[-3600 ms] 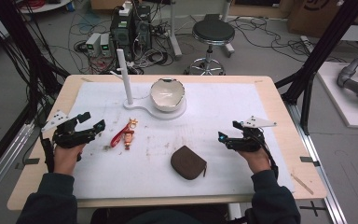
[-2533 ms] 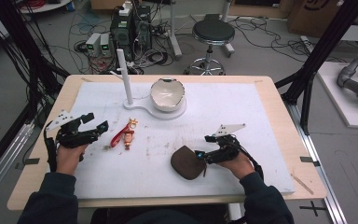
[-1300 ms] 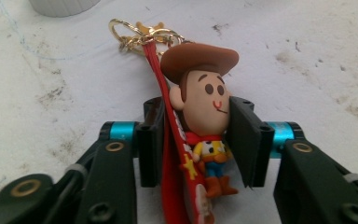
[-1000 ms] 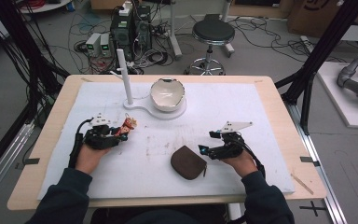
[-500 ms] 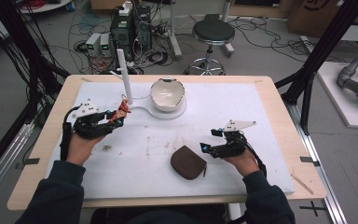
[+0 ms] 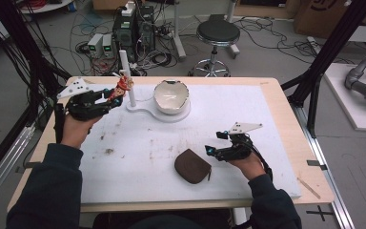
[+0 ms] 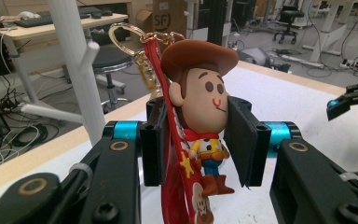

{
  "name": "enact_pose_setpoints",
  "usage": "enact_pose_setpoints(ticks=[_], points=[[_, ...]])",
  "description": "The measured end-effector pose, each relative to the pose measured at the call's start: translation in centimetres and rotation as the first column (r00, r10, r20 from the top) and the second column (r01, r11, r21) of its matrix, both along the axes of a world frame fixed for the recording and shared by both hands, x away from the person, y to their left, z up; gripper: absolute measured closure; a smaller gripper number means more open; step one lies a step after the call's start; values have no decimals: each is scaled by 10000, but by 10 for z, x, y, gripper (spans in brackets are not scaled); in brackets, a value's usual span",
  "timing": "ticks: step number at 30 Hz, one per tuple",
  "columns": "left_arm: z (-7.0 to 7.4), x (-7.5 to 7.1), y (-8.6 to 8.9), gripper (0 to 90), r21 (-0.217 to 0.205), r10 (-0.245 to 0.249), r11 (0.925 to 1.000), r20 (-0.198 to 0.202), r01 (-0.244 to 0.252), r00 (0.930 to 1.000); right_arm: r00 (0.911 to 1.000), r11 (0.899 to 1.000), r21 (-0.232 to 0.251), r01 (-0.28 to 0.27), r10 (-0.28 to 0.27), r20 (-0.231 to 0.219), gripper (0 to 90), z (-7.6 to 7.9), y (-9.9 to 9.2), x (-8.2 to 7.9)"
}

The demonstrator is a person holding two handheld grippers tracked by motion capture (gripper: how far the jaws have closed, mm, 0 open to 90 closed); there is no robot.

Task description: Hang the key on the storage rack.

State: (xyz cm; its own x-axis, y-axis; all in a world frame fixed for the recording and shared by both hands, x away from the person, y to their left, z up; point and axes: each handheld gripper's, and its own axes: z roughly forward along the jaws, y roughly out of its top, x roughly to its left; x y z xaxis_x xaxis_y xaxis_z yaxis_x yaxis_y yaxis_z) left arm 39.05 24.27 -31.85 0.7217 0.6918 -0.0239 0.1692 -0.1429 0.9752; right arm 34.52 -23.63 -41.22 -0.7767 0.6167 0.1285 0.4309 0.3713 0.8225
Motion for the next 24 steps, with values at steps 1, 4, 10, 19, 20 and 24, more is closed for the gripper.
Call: enact_pose_setpoints(ticks=[1, 4, 10, 19, 20, 24], points=[[1, 2, 1, 600, -41, 2, 10000, -35, -2, 10000, 10000, 10000, -26, -18, 18, 9, 209, 0, 0, 0], [2, 9, 2, 600, -216, -15, 9998, -135, 12, 9999, 10000, 10000, -16, -19, 19, 16, 209, 0, 0, 0], [-3, 18, 2, 600, -387, 66, 9992, -416, -82, 9991, 10000, 10000, -8, -20, 20, 7, 209, 0, 0, 0], [-7, 18, 7, 599, -747, 106, 9971, -637, -153, 9979, 10000, 10000, 15, -7, 7, -3, 209, 0, -1, 0], [-6, 18, 8, 599, -743, 78, 9972, -648, -127, 9979, 10000, 10000, 2, -7, 7, -6, 209, 0, -1, 0], [-7, 18, 7, 599, -718, 14, 9974, -778, -70, 9970, 10000, 10000, -20, -15, 15, -11, 209, 0, 0, 0]])
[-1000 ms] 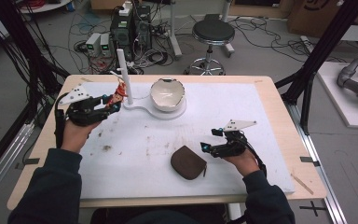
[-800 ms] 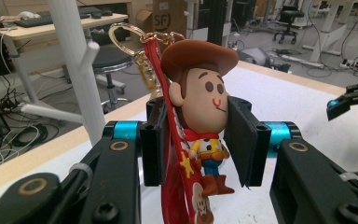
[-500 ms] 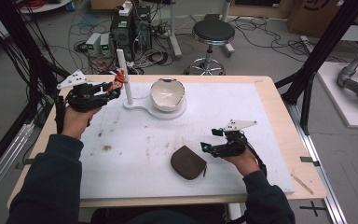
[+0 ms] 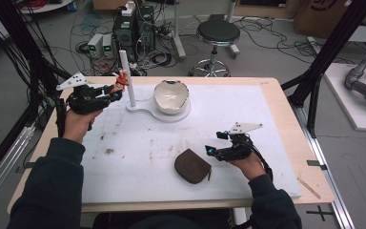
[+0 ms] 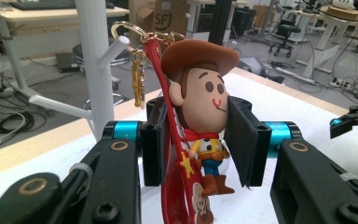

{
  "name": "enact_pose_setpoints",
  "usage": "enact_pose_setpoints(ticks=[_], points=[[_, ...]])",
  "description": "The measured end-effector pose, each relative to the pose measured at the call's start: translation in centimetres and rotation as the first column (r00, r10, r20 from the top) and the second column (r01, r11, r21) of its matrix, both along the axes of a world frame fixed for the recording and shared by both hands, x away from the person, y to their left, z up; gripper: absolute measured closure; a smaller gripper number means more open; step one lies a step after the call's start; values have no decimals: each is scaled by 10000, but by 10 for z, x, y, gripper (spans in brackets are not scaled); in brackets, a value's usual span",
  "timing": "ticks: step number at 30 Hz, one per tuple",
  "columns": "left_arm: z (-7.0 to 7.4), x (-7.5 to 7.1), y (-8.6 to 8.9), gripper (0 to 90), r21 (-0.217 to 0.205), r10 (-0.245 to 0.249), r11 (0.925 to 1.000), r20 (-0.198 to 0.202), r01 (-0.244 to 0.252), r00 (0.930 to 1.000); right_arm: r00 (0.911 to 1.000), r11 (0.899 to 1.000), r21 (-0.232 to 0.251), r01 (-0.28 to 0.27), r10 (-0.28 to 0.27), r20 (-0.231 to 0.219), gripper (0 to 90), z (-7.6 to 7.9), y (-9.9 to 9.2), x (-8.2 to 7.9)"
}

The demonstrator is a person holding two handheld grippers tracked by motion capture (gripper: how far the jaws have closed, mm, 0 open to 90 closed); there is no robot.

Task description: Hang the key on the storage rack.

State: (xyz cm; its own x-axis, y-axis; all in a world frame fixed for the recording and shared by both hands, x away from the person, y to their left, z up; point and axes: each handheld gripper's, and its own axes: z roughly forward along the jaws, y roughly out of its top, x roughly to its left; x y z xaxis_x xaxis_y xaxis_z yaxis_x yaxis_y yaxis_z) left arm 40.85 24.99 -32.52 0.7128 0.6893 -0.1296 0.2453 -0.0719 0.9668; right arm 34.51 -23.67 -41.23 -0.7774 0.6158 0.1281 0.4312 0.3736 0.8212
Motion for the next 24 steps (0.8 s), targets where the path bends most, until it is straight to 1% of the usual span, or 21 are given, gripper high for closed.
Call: enact_pose_setpoints(ticks=[3, 6, 8, 10, 13, 16, 19, 20, 21, 22, 23, 24], points=[[-3, 4, 1, 598, -71, 91, 9999, -298, -94, 9995, 10000, 10000, 18, 8, -9, 8, 209, 0, 0, 0], [-4, 5, 3, 599, -76, 180, 9998, -388, -183, 9991, 10000, 10000, 56, 24, -24, 13, 209, 1, -1, 0], [-7, 3, 7, 598, -476, 230, 9986, -369, -247, 9991, 10000, 10000, 51, 29, -29, -3, 209, 1, -1, 0], [-10, 3, 9, 599, -523, 273, 9982, -427, -295, 9987, 10000, 10000, 76, 39, -39, -9, 209, 0, -2, 0], [-18, 2, 15, 599, -786, 365, 9960, -650, -415, 9972, 10000, 10000, 39, 44, -44, -21, 209, 0, -1, 0], [-22, 3, 17, 599, -1356, 326, 9898, -761, -428, 9966, 10000, 10000, -6, 15, -15, -10, 209, 0, 0, 0], [-22, 3, 15, 598, -1258, 414, 9908, -726, -503, 9965, 10000, 10000, -22, 33, -33, -11, 209, 0, 0, 0], [-24, 5, 12, 597, -1225, 590, 9901, -828, -689, 9948, 10000, 10000, -7, 44, -44, -28, 209, 0, 0, 0], [-24, 6, 11, 596, -1154, 820, 9891, -839, -914, 9931, 10000, 10000, -18, 37, -37, -35, 209, 0, 0, 0], [-24, 6, 11, 593, -1154, 820, 9891, -839, -914, 9931, 10000, 10000, -19, 44, -44, -46, 209, 0, 0, 0], [-25, 7, 9, 581, -1142, 1239, 9844, -914, -1340, 9881, 10000, 10000, -12, 33, -33, -28, 209, -1, 0, 0], [-25, 7, 9, 518, -1142, 1239, 9844, -914, -1340, 9881, 10000, 10000, -23, 36, -36, -14, 209, 0, 0, 0]])
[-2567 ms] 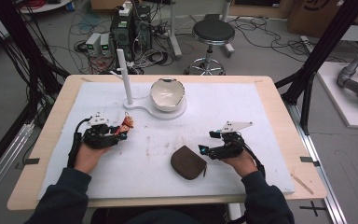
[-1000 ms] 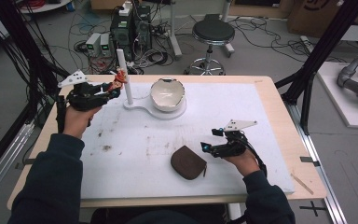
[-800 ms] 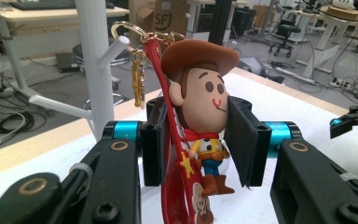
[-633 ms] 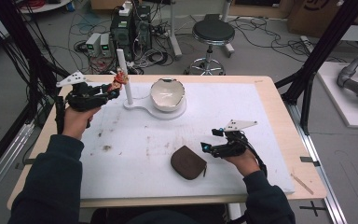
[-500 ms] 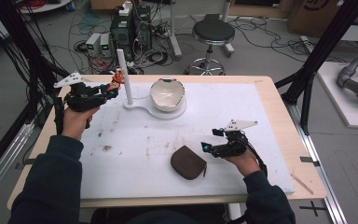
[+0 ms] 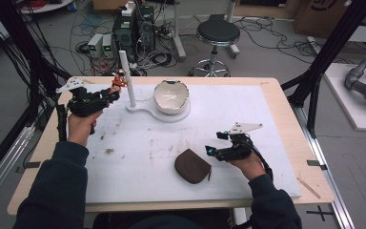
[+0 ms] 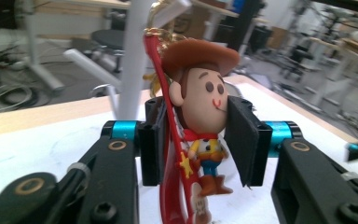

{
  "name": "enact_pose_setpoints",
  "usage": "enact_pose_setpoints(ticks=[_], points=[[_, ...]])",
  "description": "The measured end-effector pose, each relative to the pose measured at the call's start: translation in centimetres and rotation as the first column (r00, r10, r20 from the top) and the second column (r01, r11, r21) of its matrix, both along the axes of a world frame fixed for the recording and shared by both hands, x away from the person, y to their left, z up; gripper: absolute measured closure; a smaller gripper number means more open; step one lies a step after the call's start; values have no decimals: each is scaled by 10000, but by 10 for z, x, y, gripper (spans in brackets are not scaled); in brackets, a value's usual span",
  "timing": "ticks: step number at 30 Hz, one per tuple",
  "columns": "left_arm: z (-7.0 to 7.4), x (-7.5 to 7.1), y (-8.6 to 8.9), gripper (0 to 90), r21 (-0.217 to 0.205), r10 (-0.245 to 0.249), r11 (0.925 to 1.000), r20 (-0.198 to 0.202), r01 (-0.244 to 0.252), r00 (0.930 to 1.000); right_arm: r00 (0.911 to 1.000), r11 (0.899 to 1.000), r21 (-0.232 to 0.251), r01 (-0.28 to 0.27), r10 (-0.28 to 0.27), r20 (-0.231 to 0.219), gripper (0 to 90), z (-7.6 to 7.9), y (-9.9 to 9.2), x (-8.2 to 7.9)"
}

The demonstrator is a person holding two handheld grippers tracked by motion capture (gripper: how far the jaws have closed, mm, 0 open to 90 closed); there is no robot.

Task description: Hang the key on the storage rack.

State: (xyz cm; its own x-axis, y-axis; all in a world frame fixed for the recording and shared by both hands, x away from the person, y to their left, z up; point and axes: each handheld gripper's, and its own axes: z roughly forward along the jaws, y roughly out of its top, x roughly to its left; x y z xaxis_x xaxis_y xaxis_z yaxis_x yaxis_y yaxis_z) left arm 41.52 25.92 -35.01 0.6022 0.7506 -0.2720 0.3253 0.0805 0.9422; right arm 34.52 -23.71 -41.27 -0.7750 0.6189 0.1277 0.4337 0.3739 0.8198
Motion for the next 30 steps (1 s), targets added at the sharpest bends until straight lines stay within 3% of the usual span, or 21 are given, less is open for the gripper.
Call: enact_pose_setpoints(ticks=[1, 6, 9, 11, 16, 17, 18, 19, 22, 25, 30], points=[[2, -2, 0, 435, -199, 483, 9986, 105, -481, 9988, 10000, 10000, 19, -5, 5, -1, 209, 0, 0, 0], [5, -18, 5, 318, 66, 725, 9973, 519, -729, 9960, 9999, 9999, 97, 103, -103, -17, 209, 1, -2, 0], [0, -29, 6, 317, 848, 626, 9940, 774, -691, 9950, 10000, 10000, 73, 68, -68, 36, 209, 1, -2, 0], [-4, -32, 7, 296, 977, 640, 9926, 832, -721, 9945, 10000, 10000, 63, 68, -68, 43, 209, 1, -2, 0], [-32, -53, 7, 207, 1379, 795, 9867, 543, -863, 9954, 9999, 10000, 35, 87, -87, 104, 209, 1, -2, 0], [-32, -53, 7, 184, 1379, 795, 9867, 543, -863, 9954, 9999, 9999, 38, 132, -132, 47, 209, 1, -1, -1], [-40, -60, 6, 178, 1850, 762, 9790, 570, -855, 9955, 9999, 9999, 30, 124, -124, 86, 209, 1, -2, 0], [-44, -63, 5, 178, 1954, 710, 9772, 686, -832, 9951, 9998, 9999, 12, 149, -150, 100, 208, 1, -2, 0], [-49, -69, 5, 178, 1943, 617, 9781, 694, -741, 9957, 9998, 9998, -23, 182, -181, 94, 209, 1, -1, 0], [-48, -74, 4, 178, 1627, 580, 9841, 879, -717, 9944, 9998, 9998, -35, 180, -179, 102, 208, 0, -1, 1], [-54, -71, 4, 178, 1539, 308, 9873, 551, -390, 9980, 9997, 9997, -36, 251, -250, 53, 208, 0, -2, 1]])
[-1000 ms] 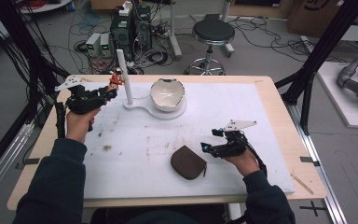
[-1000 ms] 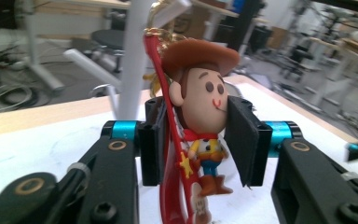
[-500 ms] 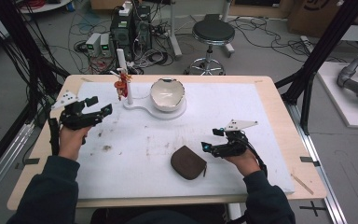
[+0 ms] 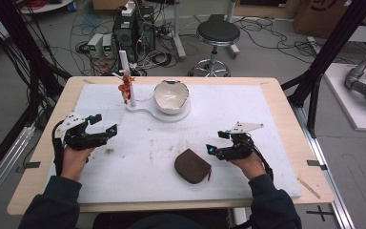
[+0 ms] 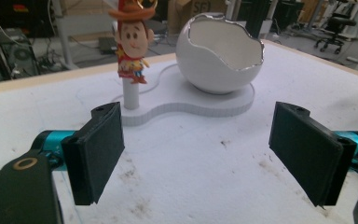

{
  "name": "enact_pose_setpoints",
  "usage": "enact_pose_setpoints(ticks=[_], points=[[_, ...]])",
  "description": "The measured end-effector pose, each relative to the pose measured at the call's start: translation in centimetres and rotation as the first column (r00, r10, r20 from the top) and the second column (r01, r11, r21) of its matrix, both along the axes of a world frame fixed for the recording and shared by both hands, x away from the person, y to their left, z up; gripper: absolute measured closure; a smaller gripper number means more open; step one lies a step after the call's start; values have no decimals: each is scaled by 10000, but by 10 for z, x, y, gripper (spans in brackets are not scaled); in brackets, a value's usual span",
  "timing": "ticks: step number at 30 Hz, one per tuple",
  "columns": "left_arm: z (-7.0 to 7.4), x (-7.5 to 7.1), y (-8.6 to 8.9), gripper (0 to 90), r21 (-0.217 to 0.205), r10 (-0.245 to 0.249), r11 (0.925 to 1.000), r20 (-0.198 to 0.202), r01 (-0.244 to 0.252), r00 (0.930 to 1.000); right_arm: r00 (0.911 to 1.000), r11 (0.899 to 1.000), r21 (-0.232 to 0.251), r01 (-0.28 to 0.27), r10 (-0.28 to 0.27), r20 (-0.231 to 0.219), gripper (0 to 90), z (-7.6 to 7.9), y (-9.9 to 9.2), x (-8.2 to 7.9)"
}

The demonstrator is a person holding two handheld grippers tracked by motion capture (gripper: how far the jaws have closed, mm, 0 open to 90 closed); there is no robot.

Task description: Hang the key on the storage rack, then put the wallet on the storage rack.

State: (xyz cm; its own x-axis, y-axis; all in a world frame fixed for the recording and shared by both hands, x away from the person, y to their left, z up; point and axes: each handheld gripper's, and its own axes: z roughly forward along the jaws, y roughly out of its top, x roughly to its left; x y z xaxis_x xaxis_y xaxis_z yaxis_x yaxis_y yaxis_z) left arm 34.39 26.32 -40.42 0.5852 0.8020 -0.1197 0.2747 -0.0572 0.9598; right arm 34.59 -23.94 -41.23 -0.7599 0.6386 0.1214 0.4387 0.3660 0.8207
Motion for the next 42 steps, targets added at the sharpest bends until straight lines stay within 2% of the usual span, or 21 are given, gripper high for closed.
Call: enact_pose_setpoints(ticks=[4, 6, 8, 10, 19, 24, 30, 35, 36, 42], points=[[0, 0, 1, 178, -244, -51, 9997, -32, 50, 10000, 10000, 10000, 17, 84, -84, -3, 208, 0, 0, 0], [0, -4, 0, 179, -274, -77, 9996, 166, 81, 9998, 9999, 9999, -17, 103, -103, 33, 208, 0, -1, 1], [0, -5, 0, 180, -303, -83, 9995, 189, 89, 9998, 9999, 9999, 15, 138, -138, 10, 208, 0, -1, 1], [-2, -7, 0, 185, -517, -61, 9986, 230, 73, 9997, 9998, 9998, 101, 191, -191, 77, 208, 1, -1, 1], [-2, -6, 1, 190, -594, -23, 9982, 181, 34, 9998, 9989, 9989, 178, 443, -445, 125, 208, 3, -6, 0], [-2, -7, 0, 191, -629, -113, 9979, 152, 122, 9998, 9994, 9994, 65, 341, -342, 48, 208, 2, -4, 0], [-2, -7, -1, 191, -487, -119, 9987, 38, 121, 9999, 9995, 9998, 26, -202, 203, -261, 209, -1, 5, -1], [-3, -7, -2, 191, -467, -149, 9988, -29, 147, 9999, 9949, 9972, 44, -741, 742, -676, 225, -6, 15, -2], [-3, -7, -2, 191, -484, -149, 9987, -80, 145, 9999, 9896, 9937, -23, -1119, 1112, -912, 252, -9, 22, -3], [-5, -5, -4, 195, -429, -185, 9989, -219, 175, 9996, 9710, 9814, -517, -1848, 1742, -1637, 266, -20, 39, -4]])
